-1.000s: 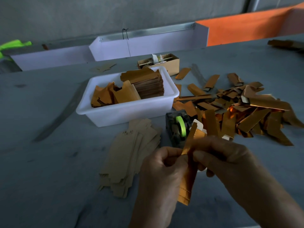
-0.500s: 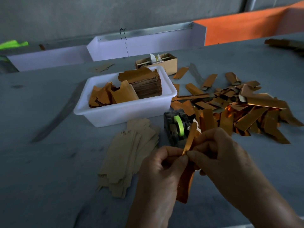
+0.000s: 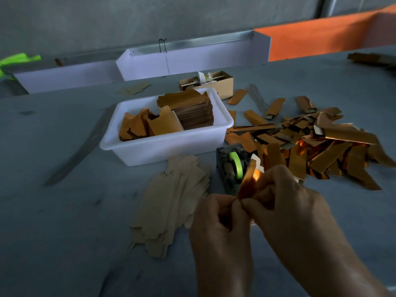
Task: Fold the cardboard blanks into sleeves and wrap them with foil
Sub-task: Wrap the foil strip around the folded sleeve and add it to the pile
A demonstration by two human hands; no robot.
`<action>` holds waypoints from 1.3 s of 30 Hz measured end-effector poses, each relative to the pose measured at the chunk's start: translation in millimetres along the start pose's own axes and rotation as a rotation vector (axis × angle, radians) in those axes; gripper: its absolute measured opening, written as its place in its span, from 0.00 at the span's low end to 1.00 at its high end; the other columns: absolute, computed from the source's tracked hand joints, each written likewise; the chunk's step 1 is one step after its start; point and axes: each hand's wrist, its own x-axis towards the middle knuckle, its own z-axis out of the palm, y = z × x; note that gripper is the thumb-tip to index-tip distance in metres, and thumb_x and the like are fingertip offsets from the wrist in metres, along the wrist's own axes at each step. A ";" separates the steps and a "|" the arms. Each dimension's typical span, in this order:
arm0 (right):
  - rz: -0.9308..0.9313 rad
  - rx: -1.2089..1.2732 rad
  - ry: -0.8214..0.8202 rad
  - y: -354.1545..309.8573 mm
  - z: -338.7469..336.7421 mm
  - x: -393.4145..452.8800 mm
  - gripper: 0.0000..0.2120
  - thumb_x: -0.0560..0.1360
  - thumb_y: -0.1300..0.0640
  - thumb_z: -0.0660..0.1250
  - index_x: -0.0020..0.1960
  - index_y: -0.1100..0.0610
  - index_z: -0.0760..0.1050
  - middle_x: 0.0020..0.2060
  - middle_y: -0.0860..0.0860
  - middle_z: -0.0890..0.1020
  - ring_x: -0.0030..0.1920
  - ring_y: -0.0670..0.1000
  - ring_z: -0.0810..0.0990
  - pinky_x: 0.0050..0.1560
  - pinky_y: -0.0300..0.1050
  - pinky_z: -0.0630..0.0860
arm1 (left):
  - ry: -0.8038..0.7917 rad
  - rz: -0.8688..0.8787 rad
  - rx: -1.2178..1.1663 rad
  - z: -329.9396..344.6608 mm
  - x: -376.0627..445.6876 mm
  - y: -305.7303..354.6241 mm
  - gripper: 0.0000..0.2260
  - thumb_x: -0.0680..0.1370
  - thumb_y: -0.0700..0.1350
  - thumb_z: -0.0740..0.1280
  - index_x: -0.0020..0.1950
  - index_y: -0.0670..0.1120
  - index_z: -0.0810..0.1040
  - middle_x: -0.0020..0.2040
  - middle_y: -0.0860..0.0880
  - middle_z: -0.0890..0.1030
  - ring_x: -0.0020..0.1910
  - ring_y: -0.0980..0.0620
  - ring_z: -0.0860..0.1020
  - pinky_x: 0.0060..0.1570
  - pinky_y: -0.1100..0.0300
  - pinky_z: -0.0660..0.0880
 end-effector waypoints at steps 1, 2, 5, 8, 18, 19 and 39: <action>0.002 -0.015 0.005 -0.7 -0.5 0.8 0.15 0.69 0.44 0.70 0.42 0.45 0.63 0.29 0.43 0.76 0.30 0.38 0.74 0.26 0.30 0.62 | 0.038 0.075 0.025 1.0 -0.8 -1.2 0.08 0.74 0.42 0.70 0.37 0.52 0.78 0.35 0.48 0.80 0.34 0.56 0.79 0.33 0.63 0.75; 0.003 -0.014 0.008 -1.3 -1.1 1.1 0.15 0.68 0.42 0.70 0.41 0.45 0.64 0.28 0.43 0.76 0.29 0.39 0.73 0.26 0.31 0.62 | 0.077 0.142 0.050 1.1 -0.3 -1.9 0.08 0.75 0.42 0.70 0.37 0.52 0.77 0.35 0.49 0.80 0.33 0.56 0.78 0.33 0.61 0.75; 0.024 0.096 0.023 2.9 -0.9 0.8 0.18 0.60 0.35 0.67 0.38 0.46 0.67 0.25 0.45 0.76 0.29 0.39 0.76 0.24 0.32 0.68 | 0.138 0.272 0.085 -2.6 3.9 -0.6 0.04 0.73 0.44 0.67 0.39 0.51 0.77 0.35 0.50 0.78 0.34 0.56 0.78 0.33 0.58 0.76; 0.093 0.338 -0.069 9.6 1.6 1.5 0.24 0.54 0.32 0.62 0.42 0.46 0.71 0.31 0.47 0.80 0.34 0.40 0.79 0.30 0.34 0.75 | 0.081 0.185 0.032 -6.2 4.9 4.4 0.05 0.76 0.46 0.68 0.39 0.53 0.78 0.35 0.52 0.79 0.35 0.57 0.79 0.33 0.65 0.75; 0.282 0.729 -0.198 19.3 11.4 5.9 0.06 0.70 0.52 0.67 0.43 0.54 0.77 0.39 0.54 0.83 0.40 0.51 0.83 0.46 0.48 0.78 | -0.240 -0.210 -0.043 -22.0 19.5 -2.5 0.09 0.77 0.53 0.64 0.39 0.53 0.80 0.35 0.53 0.83 0.36 0.59 0.81 0.37 0.66 0.76; 0.305 0.785 -0.196 20.8 9.2 7.1 0.08 0.68 0.50 0.67 0.44 0.53 0.77 0.40 0.54 0.84 0.41 0.52 0.83 0.47 0.49 0.78 | -0.173 -0.129 0.093 -27.0 23.3 -6.9 0.09 0.76 0.54 0.65 0.39 0.53 0.79 0.36 0.55 0.83 0.38 0.61 0.80 0.39 0.69 0.75; 0.142 0.616 0.082 5.7 3.7 1.2 0.07 0.72 0.52 0.64 0.46 0.45 0.79 0.39 0.46 0.82 0.41 0.45 0.81 0.36 0.40 0.75 | 0.150 0.242 1.035 -56.5 39.1 -19.2 0.06 0.74 0.37 0.66 0.38 0.39 0.81 0.33 0.39 0.82 0.27 0.40 0.80 0.24 0.54 0.74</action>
